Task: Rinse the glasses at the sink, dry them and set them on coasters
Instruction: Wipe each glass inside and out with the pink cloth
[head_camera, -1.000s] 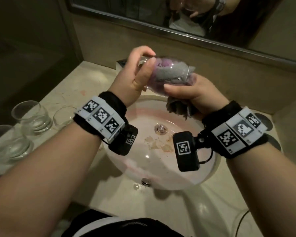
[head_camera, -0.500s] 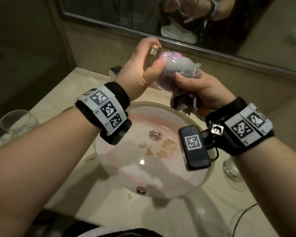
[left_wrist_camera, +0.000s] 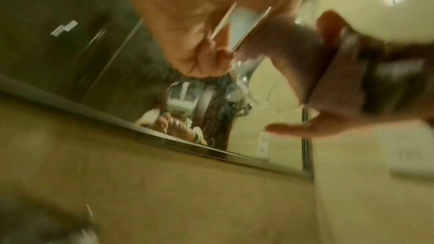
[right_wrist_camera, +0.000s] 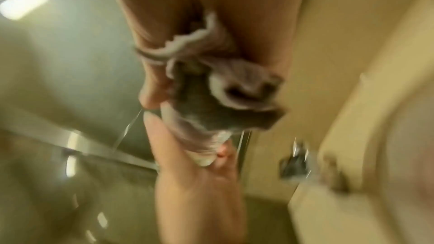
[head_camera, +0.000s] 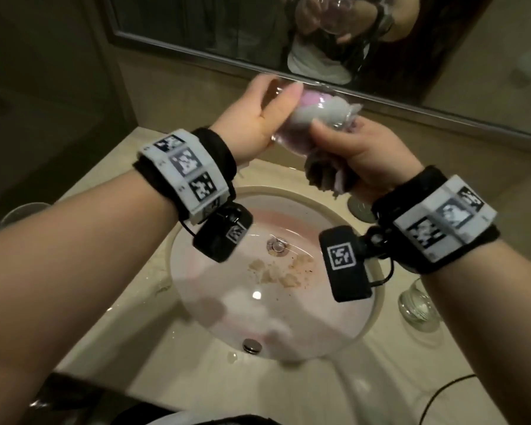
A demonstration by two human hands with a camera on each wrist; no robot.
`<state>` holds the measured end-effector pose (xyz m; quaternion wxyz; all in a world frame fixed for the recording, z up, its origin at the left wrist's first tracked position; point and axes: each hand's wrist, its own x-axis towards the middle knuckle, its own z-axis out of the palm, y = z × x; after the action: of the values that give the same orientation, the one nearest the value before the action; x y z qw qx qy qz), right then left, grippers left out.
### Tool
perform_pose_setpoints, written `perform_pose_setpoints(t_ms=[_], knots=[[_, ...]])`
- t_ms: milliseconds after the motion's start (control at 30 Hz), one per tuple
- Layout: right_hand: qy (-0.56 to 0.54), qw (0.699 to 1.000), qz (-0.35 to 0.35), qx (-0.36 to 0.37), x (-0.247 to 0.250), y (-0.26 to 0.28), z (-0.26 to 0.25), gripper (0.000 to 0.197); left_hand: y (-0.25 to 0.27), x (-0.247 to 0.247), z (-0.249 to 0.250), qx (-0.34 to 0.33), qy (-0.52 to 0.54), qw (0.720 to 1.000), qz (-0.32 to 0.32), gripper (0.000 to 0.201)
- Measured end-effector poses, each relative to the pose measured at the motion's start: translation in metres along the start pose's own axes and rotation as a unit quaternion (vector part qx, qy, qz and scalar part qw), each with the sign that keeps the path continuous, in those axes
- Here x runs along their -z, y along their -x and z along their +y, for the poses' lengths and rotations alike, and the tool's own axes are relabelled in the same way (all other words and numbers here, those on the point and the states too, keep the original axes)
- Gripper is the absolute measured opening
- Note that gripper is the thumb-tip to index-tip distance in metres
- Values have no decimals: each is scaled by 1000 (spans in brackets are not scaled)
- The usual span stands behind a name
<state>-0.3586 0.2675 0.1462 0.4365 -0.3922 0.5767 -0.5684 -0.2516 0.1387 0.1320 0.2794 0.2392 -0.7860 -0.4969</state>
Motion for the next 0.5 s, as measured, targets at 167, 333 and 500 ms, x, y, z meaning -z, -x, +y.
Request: perform_pose_setpoints(t_ms=[167,333,500], knots=[[-61,998,5,6,8,-3,4,45,-1,16,0,-146,-171,970,-91,60],[358,923,39,136,7,5,-5,28,2,11,1,143,161,967,-136,83],[273,957,24,91,3,4,-7,23,-1,-3,4,114,149,982,-34,44]])
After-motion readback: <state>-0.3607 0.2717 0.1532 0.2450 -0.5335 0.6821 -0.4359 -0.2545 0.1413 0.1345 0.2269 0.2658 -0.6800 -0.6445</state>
